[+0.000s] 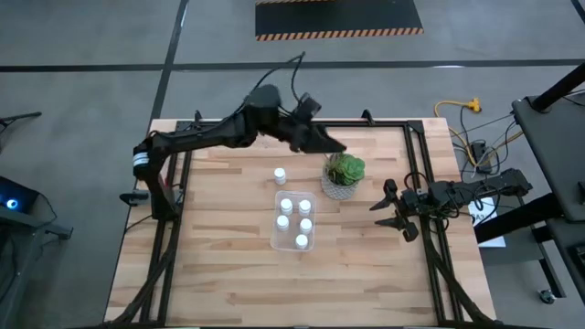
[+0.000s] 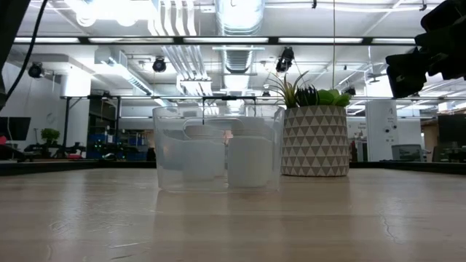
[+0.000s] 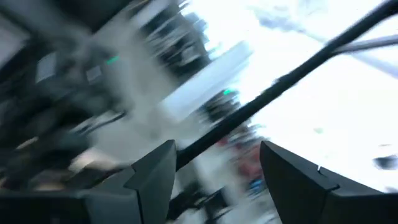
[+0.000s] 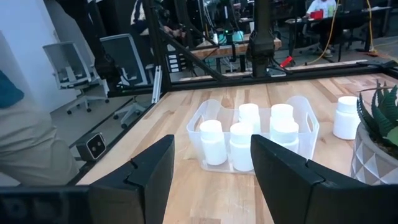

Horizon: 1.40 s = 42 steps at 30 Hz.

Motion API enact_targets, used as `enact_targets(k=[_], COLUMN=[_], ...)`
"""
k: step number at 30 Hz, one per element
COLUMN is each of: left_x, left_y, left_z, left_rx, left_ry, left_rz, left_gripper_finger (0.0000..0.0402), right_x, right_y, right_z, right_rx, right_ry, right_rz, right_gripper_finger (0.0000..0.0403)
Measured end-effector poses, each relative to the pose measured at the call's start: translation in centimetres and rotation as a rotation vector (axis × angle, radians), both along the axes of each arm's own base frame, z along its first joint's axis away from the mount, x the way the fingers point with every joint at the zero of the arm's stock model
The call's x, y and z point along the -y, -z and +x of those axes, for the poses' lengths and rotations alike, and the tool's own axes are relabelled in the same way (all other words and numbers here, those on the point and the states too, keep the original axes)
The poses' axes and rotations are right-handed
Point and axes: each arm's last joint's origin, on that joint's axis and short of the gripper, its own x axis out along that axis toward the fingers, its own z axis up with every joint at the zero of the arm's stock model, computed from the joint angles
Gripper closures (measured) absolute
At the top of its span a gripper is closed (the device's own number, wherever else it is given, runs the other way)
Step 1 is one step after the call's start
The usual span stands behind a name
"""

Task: Pick and place pill bottles into a basket
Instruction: Put the white medicine bottle into the transparent bin

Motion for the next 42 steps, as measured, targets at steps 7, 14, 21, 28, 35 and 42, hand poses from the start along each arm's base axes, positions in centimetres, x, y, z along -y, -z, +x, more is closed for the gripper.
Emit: enact_targets(k=[7,14,21,28,35,42], left_x=[0.2,0.6,0.7,1.0,1.4,1.6], left_y=[-2.1,-3.1,-3.2,-3.7,-4.3,-4.4], left_z=[-0.4,-1.2,-1.3,-1.7,-2.5,-2.6], left_rx=[0.277,0.411,0.429,0.486,0.593,0.606], left_ry=[0.12,0.215,0.217,0.214,0.23,0.244], left_rz=[-0.148,-0.22,-0.242,-0.3,-0.327,-0.34], left_gripper_finger=[0.0187,0.0187,0.0187,0.0187,0.0187,0.0187], right_x=[0.0,0.0,0.0,0.0,0.0,0.0], right_y=[0.0,0.0,0.0,0.0,0.0,0.0], right_z=[0.0,0.0,0.0,0.0,0.0,0.0], right_rx=[0.001,0.0,0.001,0.001,0.001,0.001], right_ry=[0.001,0.001,0.001,0.001,0.001,0.001], right_rz=[-0.001,0.0,-0.001,-0.001,-0.001,-0.001], right_gripper_finger=[0.0202,0.0202,0.0202,0.0202,0.0202,0.0202])
